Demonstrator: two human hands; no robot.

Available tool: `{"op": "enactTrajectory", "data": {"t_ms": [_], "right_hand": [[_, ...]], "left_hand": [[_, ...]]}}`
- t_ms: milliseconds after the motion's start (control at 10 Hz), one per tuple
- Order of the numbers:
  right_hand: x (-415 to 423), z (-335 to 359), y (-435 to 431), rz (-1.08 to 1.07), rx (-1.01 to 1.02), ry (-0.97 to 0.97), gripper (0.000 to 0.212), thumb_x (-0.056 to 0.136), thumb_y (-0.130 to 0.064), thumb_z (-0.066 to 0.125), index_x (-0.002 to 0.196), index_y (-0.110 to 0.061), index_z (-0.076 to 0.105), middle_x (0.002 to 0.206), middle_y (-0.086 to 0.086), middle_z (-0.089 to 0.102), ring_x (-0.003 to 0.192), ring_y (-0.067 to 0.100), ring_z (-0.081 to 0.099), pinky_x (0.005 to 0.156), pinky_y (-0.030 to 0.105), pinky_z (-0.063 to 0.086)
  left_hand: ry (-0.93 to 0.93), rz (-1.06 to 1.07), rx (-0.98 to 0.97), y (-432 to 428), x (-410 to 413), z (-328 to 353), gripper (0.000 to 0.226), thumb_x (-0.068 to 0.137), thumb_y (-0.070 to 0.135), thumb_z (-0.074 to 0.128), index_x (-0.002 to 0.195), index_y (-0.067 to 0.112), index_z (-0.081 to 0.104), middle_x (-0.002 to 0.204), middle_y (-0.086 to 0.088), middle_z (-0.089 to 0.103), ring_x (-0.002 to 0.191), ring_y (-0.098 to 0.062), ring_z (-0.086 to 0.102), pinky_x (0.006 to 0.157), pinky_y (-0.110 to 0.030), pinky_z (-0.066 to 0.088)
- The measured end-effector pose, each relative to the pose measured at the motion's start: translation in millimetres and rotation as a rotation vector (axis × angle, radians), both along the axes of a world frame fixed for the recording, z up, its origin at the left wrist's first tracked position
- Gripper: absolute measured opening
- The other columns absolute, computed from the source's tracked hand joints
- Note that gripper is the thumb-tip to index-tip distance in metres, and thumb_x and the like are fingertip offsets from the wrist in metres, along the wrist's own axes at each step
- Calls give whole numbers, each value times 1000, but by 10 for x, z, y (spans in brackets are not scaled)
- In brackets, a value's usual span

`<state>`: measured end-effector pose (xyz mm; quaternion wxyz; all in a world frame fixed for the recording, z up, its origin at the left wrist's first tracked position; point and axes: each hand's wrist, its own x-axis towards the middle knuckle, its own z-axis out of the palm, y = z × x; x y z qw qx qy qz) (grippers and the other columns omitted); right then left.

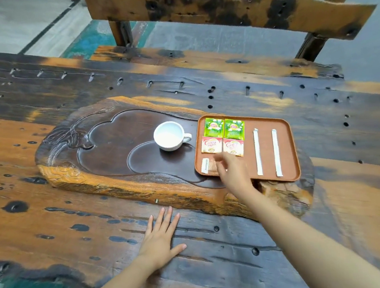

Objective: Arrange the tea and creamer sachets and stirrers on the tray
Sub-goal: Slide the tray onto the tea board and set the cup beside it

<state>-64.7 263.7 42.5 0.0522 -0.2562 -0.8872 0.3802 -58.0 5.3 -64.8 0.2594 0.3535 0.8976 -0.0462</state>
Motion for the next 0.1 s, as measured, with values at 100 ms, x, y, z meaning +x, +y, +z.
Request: {"op": "enactTrajectory", "data": {"t_ms": [100], "right_hand": [[974, -125, -226, -49, -60, -56, 18, 88, -11, 50, 96, -17, 65, 96, -2, 67, 90, 13, 60, 78, 20, 41]], "left_hand": [[-54, 21, 7, 118, 25, 201, 84, 86, 59, 34, 145, 22, -13, 156, -6, -12, 142, -25, -18, 115, -40, -7]]}}
